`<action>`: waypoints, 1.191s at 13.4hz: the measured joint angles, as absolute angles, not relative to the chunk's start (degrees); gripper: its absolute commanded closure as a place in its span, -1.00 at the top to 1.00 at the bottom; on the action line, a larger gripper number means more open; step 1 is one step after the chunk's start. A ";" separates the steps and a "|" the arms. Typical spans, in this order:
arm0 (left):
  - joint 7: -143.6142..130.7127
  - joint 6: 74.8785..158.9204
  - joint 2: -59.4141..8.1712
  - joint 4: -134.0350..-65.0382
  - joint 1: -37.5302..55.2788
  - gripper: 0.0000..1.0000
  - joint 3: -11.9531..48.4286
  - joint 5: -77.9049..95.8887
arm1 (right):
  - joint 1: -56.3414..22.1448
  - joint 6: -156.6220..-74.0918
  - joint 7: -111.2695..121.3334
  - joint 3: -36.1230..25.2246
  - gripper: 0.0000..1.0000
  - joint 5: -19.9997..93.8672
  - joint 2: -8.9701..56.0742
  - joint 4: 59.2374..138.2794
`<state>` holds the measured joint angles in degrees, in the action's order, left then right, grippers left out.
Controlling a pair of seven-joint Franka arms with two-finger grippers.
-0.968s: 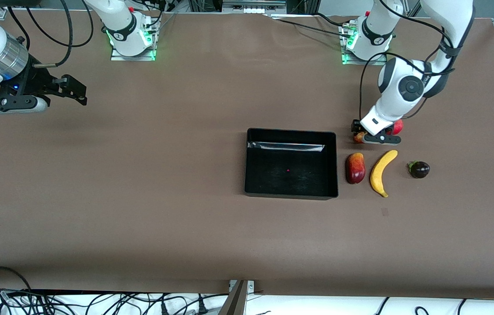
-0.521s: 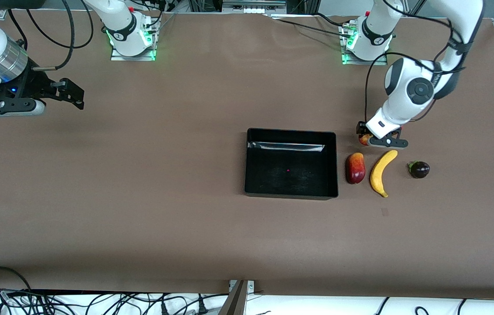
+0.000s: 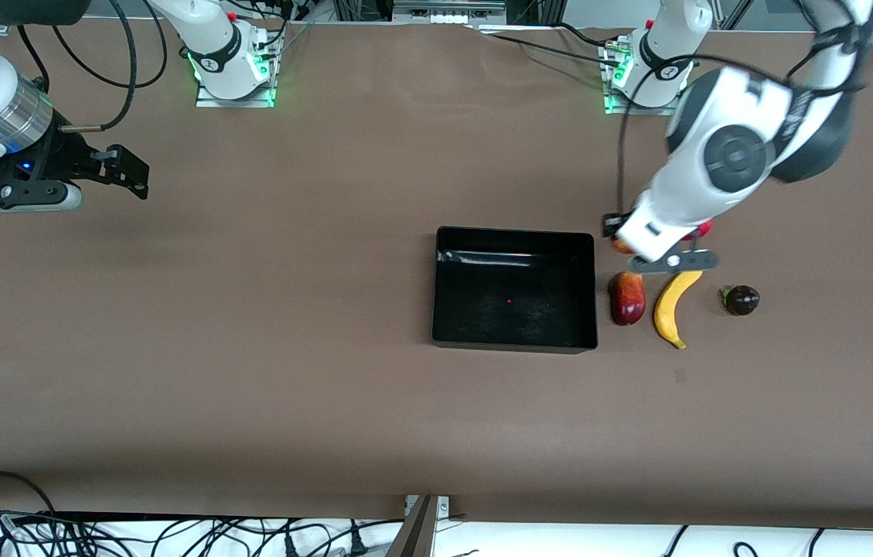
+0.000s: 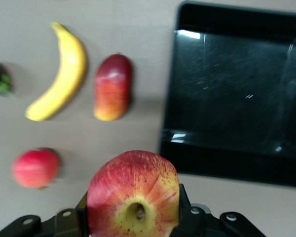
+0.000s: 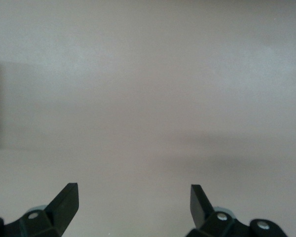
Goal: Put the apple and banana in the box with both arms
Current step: 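Carry the apple into the tray with the left gripper and release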
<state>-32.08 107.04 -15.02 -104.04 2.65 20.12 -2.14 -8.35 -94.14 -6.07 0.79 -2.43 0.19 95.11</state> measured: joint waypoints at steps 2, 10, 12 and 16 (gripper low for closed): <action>-39.87 112.09 -21.84 -102.25 6.44 -1.00 20.41 -2.19 | -8.30 -94.17 -6.10 0.77 1.00 -2.43 0.24 95.07; -48.71 125.31 -36.02 -103.44 9.75 1.00 20.36 -10.06 | -8.01 -94.22 -6.12 0.72 1.00 -1.86 0.29 94.99; -49.35 123.91 -34.88 -102.85 9.65 1.00 20.36 -10.08 | -8.01 -94.22 -6.12 0.73 1.00 -1.68 0.29 94.98; -43.29 109.93 -27.90 -96.62 5.65 1.00 19.58 -10.56 | -8.00 -94.22 -6.12 0.74 1.00 -1.62 0.30 94.94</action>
<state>-43.29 109.93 -27.90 -96.62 5.65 19.58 -10.56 -8.00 -94.22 -6.12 0.74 -1.62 0.30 94.94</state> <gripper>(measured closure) 0.000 0.000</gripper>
